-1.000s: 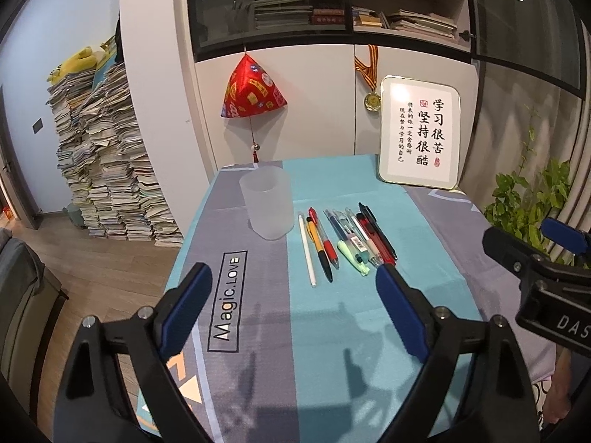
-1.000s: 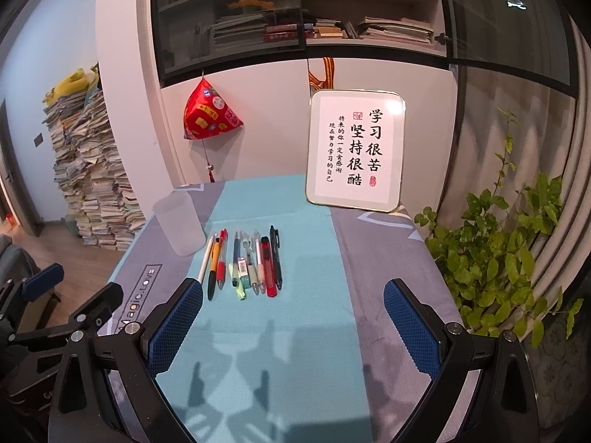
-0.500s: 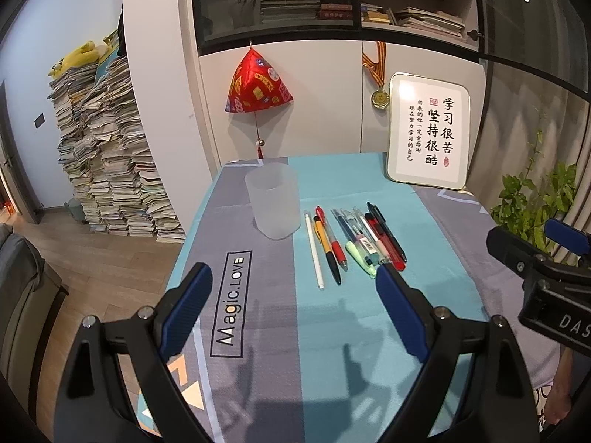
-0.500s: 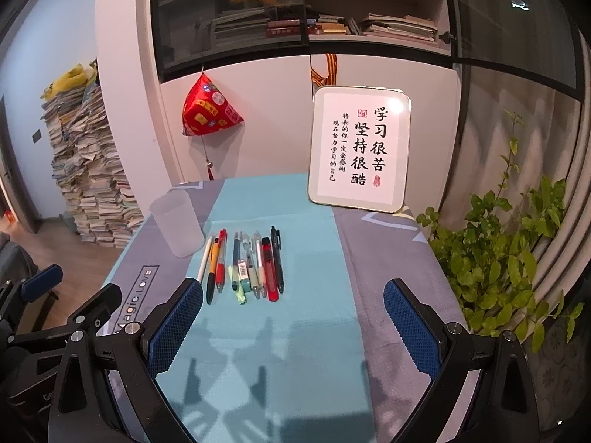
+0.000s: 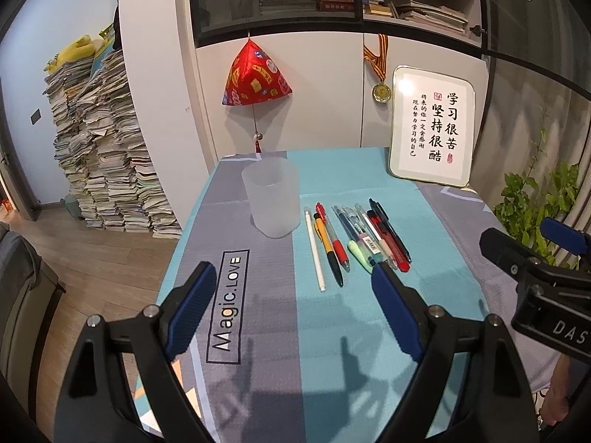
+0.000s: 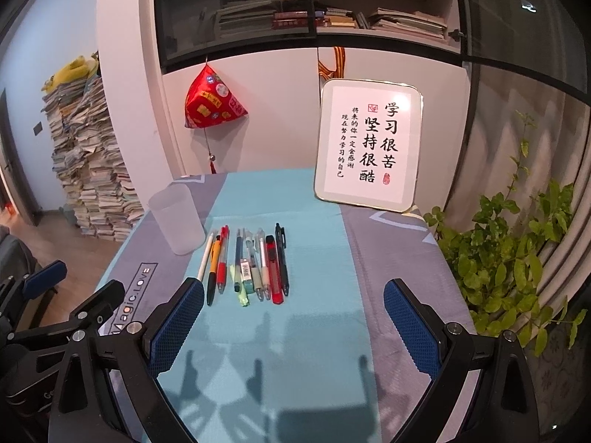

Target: Organize stationery

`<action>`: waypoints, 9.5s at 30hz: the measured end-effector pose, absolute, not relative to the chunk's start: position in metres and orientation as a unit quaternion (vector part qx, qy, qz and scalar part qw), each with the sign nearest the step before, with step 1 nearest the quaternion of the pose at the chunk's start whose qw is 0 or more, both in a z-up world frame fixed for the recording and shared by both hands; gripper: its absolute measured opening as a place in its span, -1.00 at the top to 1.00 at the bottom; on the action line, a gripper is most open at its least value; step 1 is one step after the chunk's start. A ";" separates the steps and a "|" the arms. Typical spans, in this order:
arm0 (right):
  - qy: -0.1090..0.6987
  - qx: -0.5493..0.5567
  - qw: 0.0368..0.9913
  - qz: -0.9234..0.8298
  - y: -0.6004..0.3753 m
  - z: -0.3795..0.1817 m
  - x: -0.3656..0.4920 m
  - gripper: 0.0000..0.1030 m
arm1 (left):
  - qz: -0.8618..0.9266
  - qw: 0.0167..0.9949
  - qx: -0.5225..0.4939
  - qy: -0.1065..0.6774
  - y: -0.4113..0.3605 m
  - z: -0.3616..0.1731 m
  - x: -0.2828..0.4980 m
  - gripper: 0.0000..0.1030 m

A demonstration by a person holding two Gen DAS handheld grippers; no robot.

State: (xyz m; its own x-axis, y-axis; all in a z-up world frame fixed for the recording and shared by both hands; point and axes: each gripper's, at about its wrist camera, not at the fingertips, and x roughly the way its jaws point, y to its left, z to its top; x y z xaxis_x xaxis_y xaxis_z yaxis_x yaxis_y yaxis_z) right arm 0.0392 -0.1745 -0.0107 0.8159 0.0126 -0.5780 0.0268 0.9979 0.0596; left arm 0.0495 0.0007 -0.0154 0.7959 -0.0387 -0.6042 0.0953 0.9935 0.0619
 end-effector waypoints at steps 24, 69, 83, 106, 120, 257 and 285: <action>0.321 0.030 0.947 0.013 -0.169 -0.019 0.048 -0.60 | -0.047 0.941 0.047 0.331 -0.003 -0.021 0.058 -0.44; 0.471 0.022 0.879 0.066 -0.179 -0.119 0.194 0.61 | -0.092 0.870 0.027 0.484 -0.021 -0.119 0.186 0.73; 0.485 0.040 0.869 0.091 -0.185 -0.120 0.194 0.80 | -0.104 0.866 0.004 0.489 -0.013 -0.118 0.196 0.90; 0.499 0.043 0.857 0.121 -0.217 -0.114 0.117 0.14 | -0.109 0.853 0.021 0.509 0.009 -0.114 0.127 0.78; 0.503 0.020 0.858 0.101 -0.201 -0.116 0.169 0.10 | -0.110 0.853 0.047 0.508 -0.011 -0.118 0.173 0.40; 0.307 0.031 0.937 0.164 -0.134 0.047 0.183 0.69 | -0.095 0.974 -0.004 0.208 0.049 0.023 0.268 0.84; 0.297 0.062 0.932 0.200 -0.096 0.050 0.229 0.68 | -0.107 0.969 -0.054 0.214 0.069 0.000 0.231 0.85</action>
State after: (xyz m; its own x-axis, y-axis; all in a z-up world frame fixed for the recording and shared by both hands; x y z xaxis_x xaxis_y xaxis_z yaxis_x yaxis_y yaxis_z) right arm 0.2288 -0.0958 0.0502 0.7432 0.4095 -0.5291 -0.3356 0.9123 0.2346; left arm 0.2308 0.0687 -0.0004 0.8849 -0.2316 -0.4040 0.1851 0.9710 -0.1511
